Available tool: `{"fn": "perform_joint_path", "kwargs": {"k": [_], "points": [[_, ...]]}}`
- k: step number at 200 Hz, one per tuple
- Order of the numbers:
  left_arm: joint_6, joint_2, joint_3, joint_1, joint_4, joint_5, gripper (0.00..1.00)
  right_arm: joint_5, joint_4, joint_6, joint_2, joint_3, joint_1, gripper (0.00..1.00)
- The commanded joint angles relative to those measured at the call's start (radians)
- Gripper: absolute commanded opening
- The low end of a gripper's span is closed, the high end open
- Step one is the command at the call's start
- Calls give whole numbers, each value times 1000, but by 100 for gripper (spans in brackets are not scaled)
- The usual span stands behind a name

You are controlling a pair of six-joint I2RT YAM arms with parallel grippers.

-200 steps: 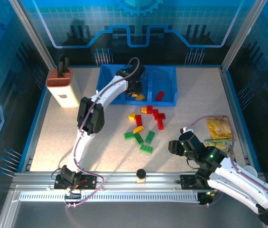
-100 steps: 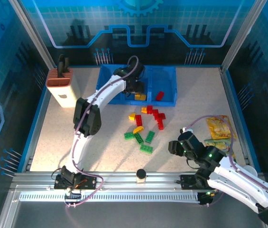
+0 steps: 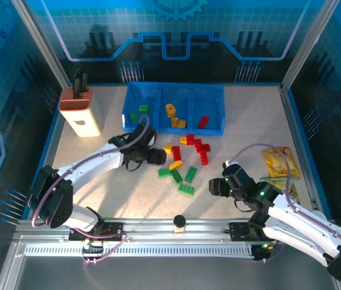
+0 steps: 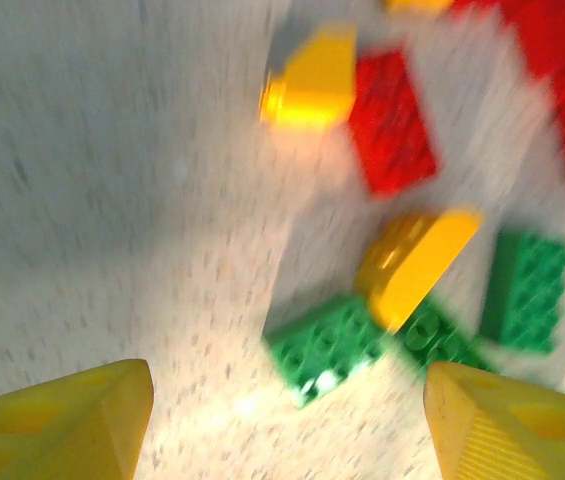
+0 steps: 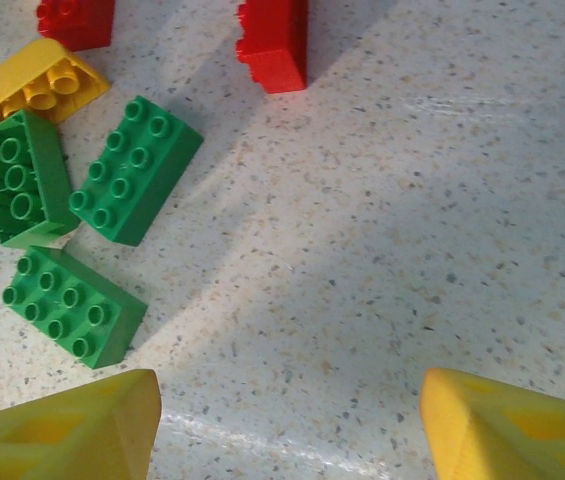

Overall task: Sort the legos into containers by color
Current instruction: Pick up the lego from the center of the table.

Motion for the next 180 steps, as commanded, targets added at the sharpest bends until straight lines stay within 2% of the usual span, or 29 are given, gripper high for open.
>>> {"fn": "perform_joint_path", "kwargs": {"k": [1, 33, 69, 97, 127, 180], "points": [[86, -33, -86, -32, 94, 75, 72, -55, 83, -34, 34, 31, 6, 71], [172, -24, -113, -57, 118, 60, 73, -95, 118, -26, 78, 40, 13, 72], [234, 58, -78, -88, 106, 43, 73, -91, 103, -12, 46, 25, 30, 73], [241, 160, -4, -119, 35, -10, 74, -80, 71, -10, -13, 10, 32, 73], [254, 215, 27, -148, 31, -55, 75, -66, 54, 2, -62, -8, 31, 73], [284, 291, 98, -148, -9, -112, 74, -68, 61, 11, -56, -20, 32, 73]]}}
